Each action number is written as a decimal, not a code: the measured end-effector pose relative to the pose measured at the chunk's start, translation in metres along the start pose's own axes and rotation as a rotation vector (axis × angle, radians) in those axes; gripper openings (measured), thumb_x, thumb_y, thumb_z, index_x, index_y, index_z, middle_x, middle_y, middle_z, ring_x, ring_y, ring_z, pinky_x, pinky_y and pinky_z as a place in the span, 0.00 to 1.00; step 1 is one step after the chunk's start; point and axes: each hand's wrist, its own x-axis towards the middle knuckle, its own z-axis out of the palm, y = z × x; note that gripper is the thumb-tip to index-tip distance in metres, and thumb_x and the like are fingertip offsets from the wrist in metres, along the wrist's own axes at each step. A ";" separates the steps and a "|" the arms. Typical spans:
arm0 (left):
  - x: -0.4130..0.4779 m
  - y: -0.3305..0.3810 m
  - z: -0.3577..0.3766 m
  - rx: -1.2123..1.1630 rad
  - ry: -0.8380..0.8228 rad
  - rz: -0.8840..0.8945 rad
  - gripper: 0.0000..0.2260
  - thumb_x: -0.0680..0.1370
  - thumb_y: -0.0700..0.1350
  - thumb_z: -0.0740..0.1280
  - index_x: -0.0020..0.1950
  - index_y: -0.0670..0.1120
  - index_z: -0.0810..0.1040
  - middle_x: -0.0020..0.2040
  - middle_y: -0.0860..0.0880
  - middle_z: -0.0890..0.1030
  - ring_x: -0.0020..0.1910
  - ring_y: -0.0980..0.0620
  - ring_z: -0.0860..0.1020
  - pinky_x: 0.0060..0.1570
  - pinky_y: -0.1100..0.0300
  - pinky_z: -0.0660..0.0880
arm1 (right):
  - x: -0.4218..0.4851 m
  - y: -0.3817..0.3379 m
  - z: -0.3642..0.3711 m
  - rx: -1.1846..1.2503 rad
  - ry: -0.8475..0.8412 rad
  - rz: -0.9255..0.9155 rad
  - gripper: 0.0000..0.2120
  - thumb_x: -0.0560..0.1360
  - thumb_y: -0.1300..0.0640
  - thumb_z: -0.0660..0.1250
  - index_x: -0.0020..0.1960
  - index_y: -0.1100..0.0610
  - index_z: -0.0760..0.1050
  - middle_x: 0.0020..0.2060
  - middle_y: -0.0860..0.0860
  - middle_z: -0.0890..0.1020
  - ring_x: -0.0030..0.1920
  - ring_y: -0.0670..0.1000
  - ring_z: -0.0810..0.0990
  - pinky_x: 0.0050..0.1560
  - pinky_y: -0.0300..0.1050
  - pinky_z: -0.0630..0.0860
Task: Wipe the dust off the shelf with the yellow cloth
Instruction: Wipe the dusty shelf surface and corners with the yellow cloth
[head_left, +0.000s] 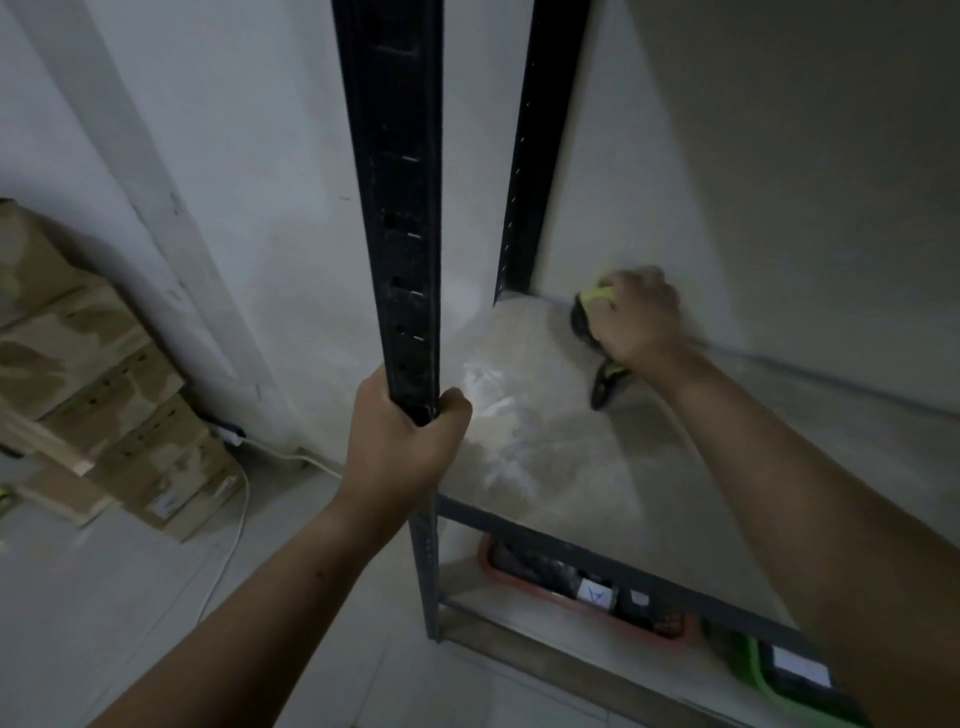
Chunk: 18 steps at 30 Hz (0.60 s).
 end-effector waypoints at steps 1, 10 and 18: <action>0.000 0.000 0.000 -0.001 0.002 0.002 0.11 0.72 0.40 0.64 0.37 0.45 0.61 0.30 0.55 0.64 0.30 0.57 0.65 0.30 0.68 0.62 | 0.003 0.012 0.000 -0.073 -0.061 0.058 0.18 0.77 0.54 0.59 0.66 0.55 0.73 0.65 0.62 0.70 0.64 0.64 0.70 0.68 0.51 0.64; 0.000 0.001 -0.001 -0.007 0.015 -0.008 0.11 0.71 0.39 0.65 0.36 0.42 0.62 0.31 0.53 0.64 0.31 0.55 0.66 0.30 0.66 0.63 | -0.042 -0.075 0.053 -0.044 -0.158 -0.077 0.21 0.74 0.56 0.63 0.66 0.52 0.69 0.67 0.60 0.66 0.64 0.64 0.66 0.67 0.53 0.63; 0.000 0.004 -0.004 -0.031 -0.033 -0.042 0.11 0.71 0.40 0.66 0.37 0.42 0.62 0.31 0.54 0.65 0.30 0.57 0.66 0.31 0.63 0.65 | -0.051 -0.059 0.010 0.360 -0.096 -0.209 0.17 0.71 0.57 0.66 0.59 0.55 0.79 0.59 0.58 0.73 0.60 0.55 0.74 0.62 0.34 0.63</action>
